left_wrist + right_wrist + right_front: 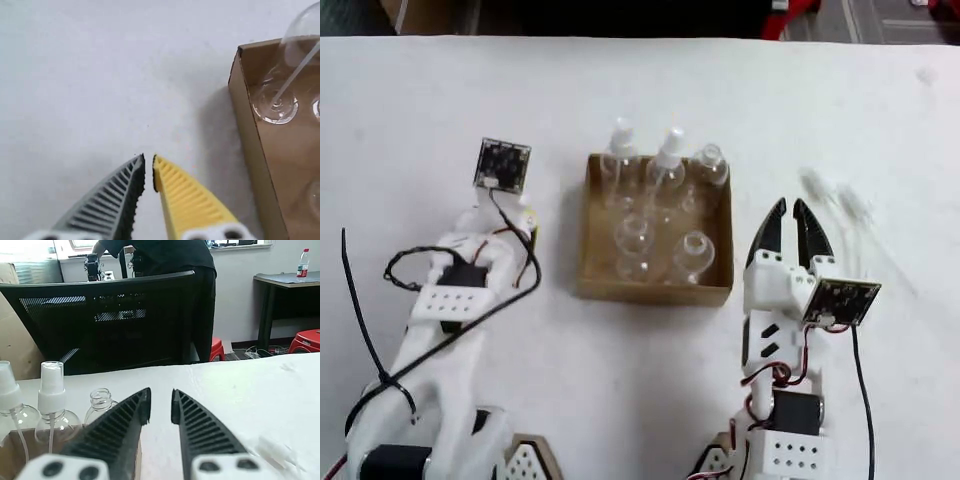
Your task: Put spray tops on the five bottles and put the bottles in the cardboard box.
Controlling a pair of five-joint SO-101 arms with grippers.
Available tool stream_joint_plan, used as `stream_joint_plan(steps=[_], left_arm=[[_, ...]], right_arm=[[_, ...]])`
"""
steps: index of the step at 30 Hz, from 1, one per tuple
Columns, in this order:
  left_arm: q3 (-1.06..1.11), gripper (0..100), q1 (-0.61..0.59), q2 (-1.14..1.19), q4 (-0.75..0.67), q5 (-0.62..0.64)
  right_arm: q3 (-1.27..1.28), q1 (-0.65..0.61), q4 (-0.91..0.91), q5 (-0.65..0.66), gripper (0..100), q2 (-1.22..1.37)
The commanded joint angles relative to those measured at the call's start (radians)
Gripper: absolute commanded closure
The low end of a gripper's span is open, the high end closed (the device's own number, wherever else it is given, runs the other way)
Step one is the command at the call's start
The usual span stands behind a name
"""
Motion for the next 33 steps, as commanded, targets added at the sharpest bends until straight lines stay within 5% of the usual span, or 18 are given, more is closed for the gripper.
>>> stream_joint_plan(steps=[1,7,15,33], left_arm=[[-0.018,97,0.019,-0.001,-0.041,-0.006],[0.057,98,0.064,-0.005,-0.173,-0.015],[0.06,98,0.059,-0.007,-0.18,-0.015],[0.061,98,0.065,-0.005,-0.18,-0.015]], right_arm=[[-0.011,0.035,-0.033,0.078,94.4,-0.001],[-0.032,0.038,-0.03,0.15,94.6,0.001],[-0.236,0.044,0.018,0.16,94.5,0.047],[-1.066,0.251,0.042,0.16,94.7,1.156]])
